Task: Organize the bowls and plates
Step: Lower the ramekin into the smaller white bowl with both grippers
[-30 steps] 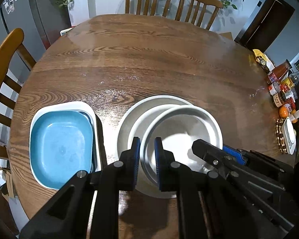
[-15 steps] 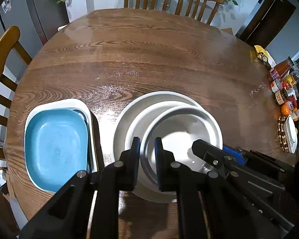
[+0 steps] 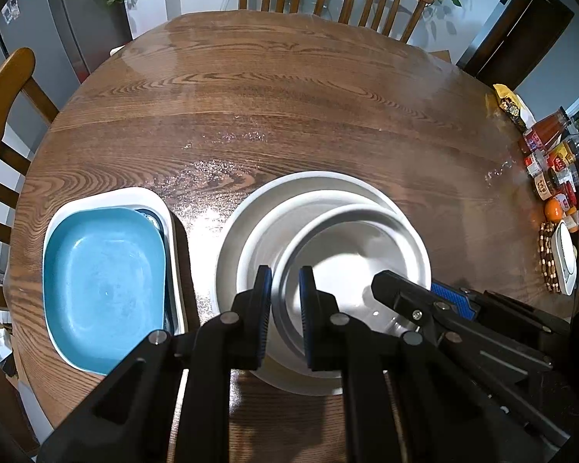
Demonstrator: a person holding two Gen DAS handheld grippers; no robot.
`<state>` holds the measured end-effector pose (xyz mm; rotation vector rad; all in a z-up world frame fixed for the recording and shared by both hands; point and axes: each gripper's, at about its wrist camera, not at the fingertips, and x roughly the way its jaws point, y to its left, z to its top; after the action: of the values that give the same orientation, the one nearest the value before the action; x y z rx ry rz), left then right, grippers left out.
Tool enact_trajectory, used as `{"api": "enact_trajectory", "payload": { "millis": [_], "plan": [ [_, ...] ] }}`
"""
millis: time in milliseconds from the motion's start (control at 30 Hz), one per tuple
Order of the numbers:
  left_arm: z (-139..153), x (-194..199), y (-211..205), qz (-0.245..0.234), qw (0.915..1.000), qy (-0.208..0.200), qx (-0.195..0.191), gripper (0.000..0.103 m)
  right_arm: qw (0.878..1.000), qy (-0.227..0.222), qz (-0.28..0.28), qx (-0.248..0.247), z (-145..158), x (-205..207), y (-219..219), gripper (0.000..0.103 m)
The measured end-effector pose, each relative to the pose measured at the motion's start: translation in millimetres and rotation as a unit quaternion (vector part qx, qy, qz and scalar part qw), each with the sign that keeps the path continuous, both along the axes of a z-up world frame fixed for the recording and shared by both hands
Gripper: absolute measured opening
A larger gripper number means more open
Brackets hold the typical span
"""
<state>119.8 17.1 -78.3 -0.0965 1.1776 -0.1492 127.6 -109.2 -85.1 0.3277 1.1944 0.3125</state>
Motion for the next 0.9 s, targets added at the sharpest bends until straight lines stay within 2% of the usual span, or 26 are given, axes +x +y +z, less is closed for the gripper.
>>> {"api": "enact_trajectory", "payload": {
  "millis": [900],
  "plan": [
    [-11,2,0,-0.002,0.9999,0.012,0.000,0.010,1.000,0.015,-0.001,0.001,-8,2,0,0.019]
  ]
}}
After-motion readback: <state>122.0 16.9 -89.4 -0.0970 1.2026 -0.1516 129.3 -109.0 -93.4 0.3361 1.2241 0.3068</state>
